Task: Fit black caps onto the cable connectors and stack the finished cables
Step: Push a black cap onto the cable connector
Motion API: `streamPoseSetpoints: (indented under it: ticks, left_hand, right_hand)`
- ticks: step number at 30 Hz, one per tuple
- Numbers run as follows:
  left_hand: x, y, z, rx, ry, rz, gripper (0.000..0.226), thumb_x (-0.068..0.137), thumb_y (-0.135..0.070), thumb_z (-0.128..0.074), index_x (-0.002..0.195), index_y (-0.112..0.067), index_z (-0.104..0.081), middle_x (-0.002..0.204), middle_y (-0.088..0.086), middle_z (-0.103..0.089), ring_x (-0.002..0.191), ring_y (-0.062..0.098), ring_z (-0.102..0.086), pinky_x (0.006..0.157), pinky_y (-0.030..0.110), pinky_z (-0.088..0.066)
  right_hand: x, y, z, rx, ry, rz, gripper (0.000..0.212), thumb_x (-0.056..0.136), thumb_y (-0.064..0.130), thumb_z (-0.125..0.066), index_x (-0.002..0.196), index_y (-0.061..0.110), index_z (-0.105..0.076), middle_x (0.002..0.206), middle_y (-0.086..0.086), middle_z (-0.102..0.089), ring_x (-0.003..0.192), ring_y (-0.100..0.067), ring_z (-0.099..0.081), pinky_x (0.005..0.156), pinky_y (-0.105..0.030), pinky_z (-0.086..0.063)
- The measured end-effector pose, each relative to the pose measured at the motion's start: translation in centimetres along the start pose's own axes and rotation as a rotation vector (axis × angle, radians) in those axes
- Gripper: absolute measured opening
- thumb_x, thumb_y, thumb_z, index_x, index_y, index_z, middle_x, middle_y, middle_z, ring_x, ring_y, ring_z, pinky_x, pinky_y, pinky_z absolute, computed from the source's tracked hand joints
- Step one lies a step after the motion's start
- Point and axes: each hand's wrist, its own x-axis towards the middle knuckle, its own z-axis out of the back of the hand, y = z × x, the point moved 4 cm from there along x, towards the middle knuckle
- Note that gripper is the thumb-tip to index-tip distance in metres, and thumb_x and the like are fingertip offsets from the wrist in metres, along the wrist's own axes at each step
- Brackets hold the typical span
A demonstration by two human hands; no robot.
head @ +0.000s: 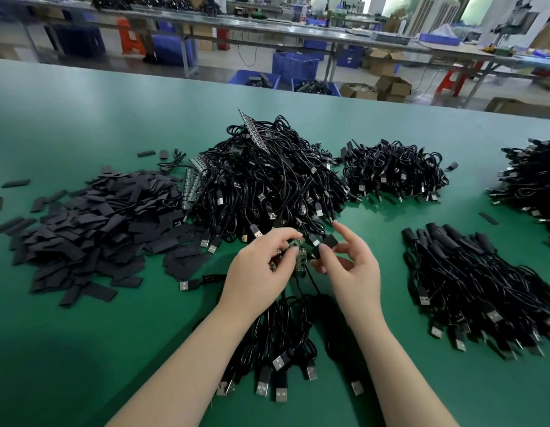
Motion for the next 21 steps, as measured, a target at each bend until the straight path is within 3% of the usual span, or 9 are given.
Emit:
streamPoseSetpoints:
  ticks: [6, 10, 13, 16, 19, 21]
  left_hand:
    - [0.1, -0.3, 0.2, -0.02, 0.002, -0.034, 0.019, 0.096, -0.022, -0.057, 0.105, -0.036, -0.066, 0.104, -0.022, -0.064, 0.102, 0.001, -0.059, 0.083, 0.027, -0.05]
    - [0.0, -0.6, 0.0, -0.019, 0.046, -0.029, 0.021, 0.085, -0.029, -0.065, 0.103, -0.039, -0.067, 0.102, -0.019, -0.063, 0.09, 0.008, -0.061, 0.08, 0.031, -0.052]
    - [0.0, -0.6, -0.3, -0.026, 0.09, -0.028, 0.029, 0.075, -0.031, -0.071, 0.102, -0.041, -0.067, 0.101, -0.021, -0.063, 0.082, 0.009, -0.062, 0.076, 0.03, -0.053]
    - [0.1, -0.4, -0.2, -0.019, 0.108, -0.012, 0.035, 0.074, -0.03, -0.076, 0.103, -0.047, -0.065, 0.103, -0.024, -0.063, 0.085, 0.007, -0.062, 0.077, 0.024, -0.051]
    - [0.1, -0.5, -0.2, -0.023, 0.101, -0.021, 0.033, 0.077, -0.034, -0.074, 0.104, -0.051, -0.064, 0.104, -0.027, -0.063, 0.091, 0.002, -0.062, 0.079, 0.015, -0.049]
    - [0.1, -0.5, -0.2, -0.027, 0.097, -0.015, 0.029, 0.08, -0.037, -0.071, 0.106, -0.048, -0.066, 0.103, -0.025, -0.065, 0.093, 0.002, -0.062, 0.081, 0.019, -0.05]
  right_hand:
    - [-0.7, 0.0, -0.6, 0.128, 0.088, -0.024, 0.033, 0.089, 0.007, -0.071, 0.098, 0.038, -0.075, 0.072, 0.013, -0.062, 0.066, -0.01, -0.066, 0.068, -0.018, -0.054]
    - [-0.9, 0.0, -1.2, 0.204, 0.113, -0.055, 0.029, 0.088, 0.003, -0.071, 0.095, 0.031, -0.075, 0.072, 0.012, -0.062, 0.068, -0.01, -0.064, 0.068, -0.019, -0.055]
    - [-0.9, -0.1, -1.1, 0.231, 0.096, -0.069, 0.026, 0.088, 0.003, -0.071, 0.085, 0.028, -0.075, 0.073, 0.01, -0.066, 0.068, -0.007, -0.065, 0.064, -0.016, -0.053]
    - [-0.8, -0.2, -0.9, 0.268, 0.098, -0.102, 0.018, 0.089, 0.003, -0.07, 0.088, 0.021, -0.071, 0.07, 0.008, -0.068, 0.066, -0.008, -0.068, 0.062, -0.016, -0.053]
    - [-0.7, -0.3, -0.8, 0.269, 0.109, -0.116, 0.017, 0.089, 0.007, -0.07, 0.091, 0.024, -0.073, 0.07, 0.003, -0.068, 0.068, -0.013, -0.067, 0.068, -0.022, -0.057]
    - [-0.7, -0.3, -0.9, 0.272, 0.128, -0.118, 0.021, 0.09, 0.009, -0.071, 0.097, 0.028, -0.075, 0.07, 0.001, -0.064, 0.071, -0.014, -0.066, 0.073, -0.025, -0.059]
